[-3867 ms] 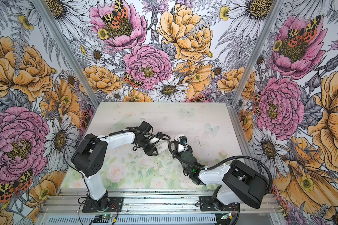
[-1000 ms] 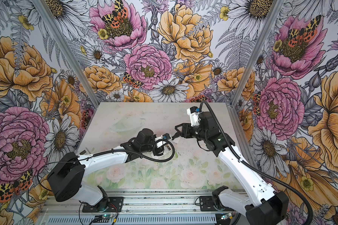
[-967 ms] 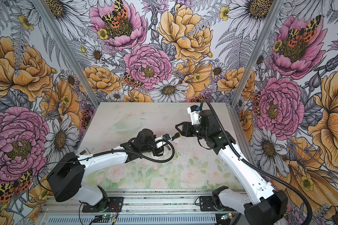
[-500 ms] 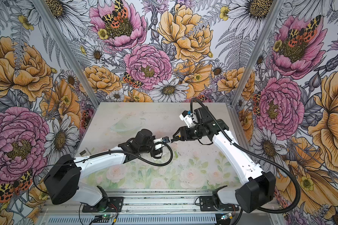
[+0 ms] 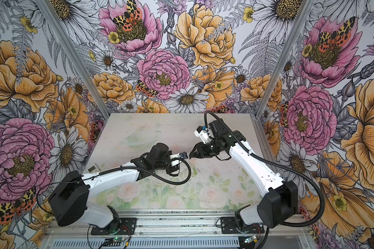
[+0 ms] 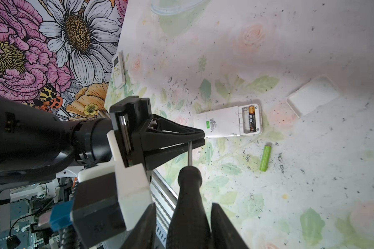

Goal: Unload the batteries from the remote control

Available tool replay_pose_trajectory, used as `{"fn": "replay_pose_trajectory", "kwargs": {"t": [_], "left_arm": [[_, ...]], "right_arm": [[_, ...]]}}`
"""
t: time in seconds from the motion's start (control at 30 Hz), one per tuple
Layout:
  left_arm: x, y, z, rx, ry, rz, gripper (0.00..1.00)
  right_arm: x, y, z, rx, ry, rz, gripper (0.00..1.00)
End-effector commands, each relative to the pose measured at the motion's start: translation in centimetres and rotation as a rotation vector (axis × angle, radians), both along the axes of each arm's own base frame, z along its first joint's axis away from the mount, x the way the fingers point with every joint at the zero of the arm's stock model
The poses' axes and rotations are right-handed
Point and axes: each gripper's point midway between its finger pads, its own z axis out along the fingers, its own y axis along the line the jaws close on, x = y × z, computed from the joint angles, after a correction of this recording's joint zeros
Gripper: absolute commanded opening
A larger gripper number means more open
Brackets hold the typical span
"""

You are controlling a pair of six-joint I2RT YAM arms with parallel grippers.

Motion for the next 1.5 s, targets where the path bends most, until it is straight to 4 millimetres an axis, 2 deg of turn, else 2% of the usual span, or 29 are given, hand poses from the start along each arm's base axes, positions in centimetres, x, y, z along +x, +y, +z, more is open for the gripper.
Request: {"fn": "replay_pose_trajectory", "kwargs": {"t": [0.0, 0.13, 0.3, 0.37, 0.43, 0.6, 0.83, 1.13, 1.47], "left_arm": [[0.1, -0.7, 1.3, -0.014, -0.040, -0.024, 0.00], [-0.1, -0.9, 1.3, -0.007, -0.047, -0.029, 0.00], [0.0, -1.3, 1.3, -0.001, -0.065, -0.025, 0.00], [0.2, -1.3, 1.3, 0.000, -0.067, -0.021, 0.00], [0.4, -1.4, 1.2, 0.011, -0.074, -0.014, 0.00], [0.4, -1.5, 1.0, 0.017, -0.076, -0.016, 0.00], [0.3, -1.7, 0.7, 0.025, -0.074, -0.024, 0.00], [0.0, -1.4, 0.1, 0.040, -0.067, -0.021, 0.00], [-0.2, -1.7, 0.2, 0.042, -0.071, -0.041, 0.00]], "right_arm": [[0.8, 0.5, 0.6, 0.008, -0.041, 0.008, 0.39], [0.8, 0.8, 0.2, 0.014, -0.033, 0.012, 0.35], [0.6, 1.3, -0.1, 0.030, -0.018, 0.021, 0.15], [0.0, 1.4, -0.1, 0.042, -0.006, 0.033, 0.12], [-0.7, 1.2, -0.2, 0.050, 0.003, 0.033, 0.14], [-2.1, 1.2, -1.1, 0.062, 0.050, 0.046, 0.27], [-2.0, 1.3, -1.3, 0.056, 0.047, 0.051, 0.30], [-2.6, 1.3, -1.5, 0.077, 0.060, 0.070, 0.42], [-1.9, 1.3, -1.5, 0.070, 0.048, 0.058, 0.29]]}}
